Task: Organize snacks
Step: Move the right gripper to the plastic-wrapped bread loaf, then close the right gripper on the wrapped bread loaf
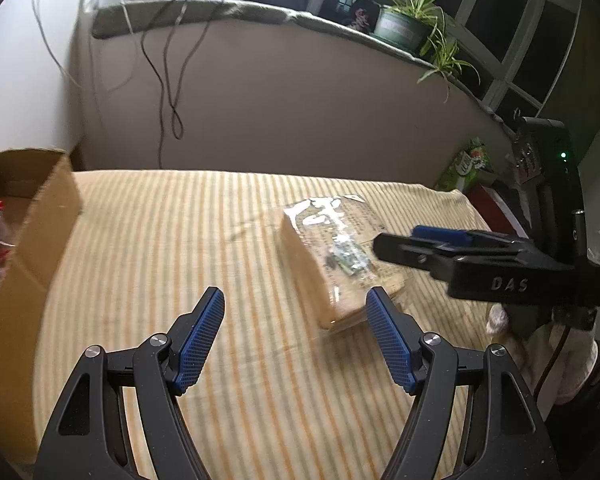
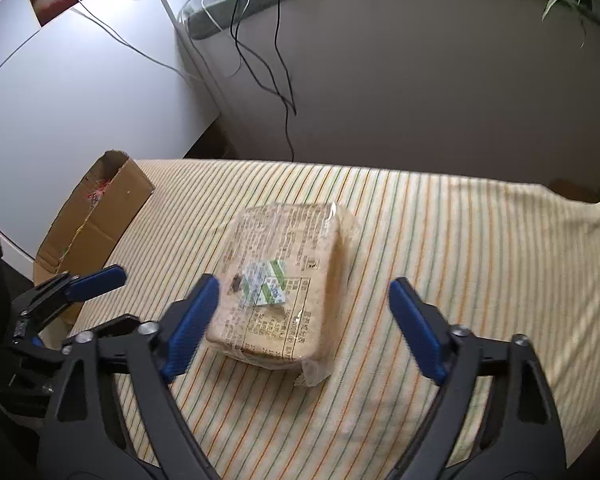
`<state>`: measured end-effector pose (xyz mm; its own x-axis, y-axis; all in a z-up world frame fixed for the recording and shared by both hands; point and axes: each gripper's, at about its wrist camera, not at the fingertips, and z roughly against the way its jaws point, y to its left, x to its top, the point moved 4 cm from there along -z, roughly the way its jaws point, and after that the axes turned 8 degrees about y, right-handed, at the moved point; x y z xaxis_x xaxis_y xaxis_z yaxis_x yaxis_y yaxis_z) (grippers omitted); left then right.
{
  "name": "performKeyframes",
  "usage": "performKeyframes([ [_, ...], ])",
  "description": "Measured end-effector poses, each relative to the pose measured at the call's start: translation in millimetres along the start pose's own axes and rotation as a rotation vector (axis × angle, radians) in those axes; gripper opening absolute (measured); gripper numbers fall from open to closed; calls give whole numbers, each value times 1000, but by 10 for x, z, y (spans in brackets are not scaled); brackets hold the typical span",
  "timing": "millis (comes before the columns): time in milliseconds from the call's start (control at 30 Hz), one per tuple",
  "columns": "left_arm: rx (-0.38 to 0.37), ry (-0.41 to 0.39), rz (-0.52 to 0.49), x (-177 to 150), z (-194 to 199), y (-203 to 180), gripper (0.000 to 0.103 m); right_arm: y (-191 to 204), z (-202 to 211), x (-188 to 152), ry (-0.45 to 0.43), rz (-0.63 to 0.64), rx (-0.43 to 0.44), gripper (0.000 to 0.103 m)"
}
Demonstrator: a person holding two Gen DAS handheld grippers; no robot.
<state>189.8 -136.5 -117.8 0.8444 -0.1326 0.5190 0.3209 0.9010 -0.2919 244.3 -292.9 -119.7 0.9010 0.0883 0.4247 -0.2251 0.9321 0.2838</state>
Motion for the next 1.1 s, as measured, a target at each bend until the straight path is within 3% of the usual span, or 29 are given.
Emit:
performKeyframes([
  [167,-70,62,30,43,-226,-33,66,-25,-129,-22,39,-20,40,66],
  [433,-106,109,25,50,-394,-119,62,31,-266,-28,80,-14,62,65],
  [667,-111,120,1,87,-455,-178,62,39,-314,-4,92,-17,62,62],
  [767,-126,129,-25,74,-465,-255,57,70,-328,9,94,-15,61,61],
  [1100,-72,106,-76,47,-431,-372,56,128,-307,9,96,-2,44,57],
])
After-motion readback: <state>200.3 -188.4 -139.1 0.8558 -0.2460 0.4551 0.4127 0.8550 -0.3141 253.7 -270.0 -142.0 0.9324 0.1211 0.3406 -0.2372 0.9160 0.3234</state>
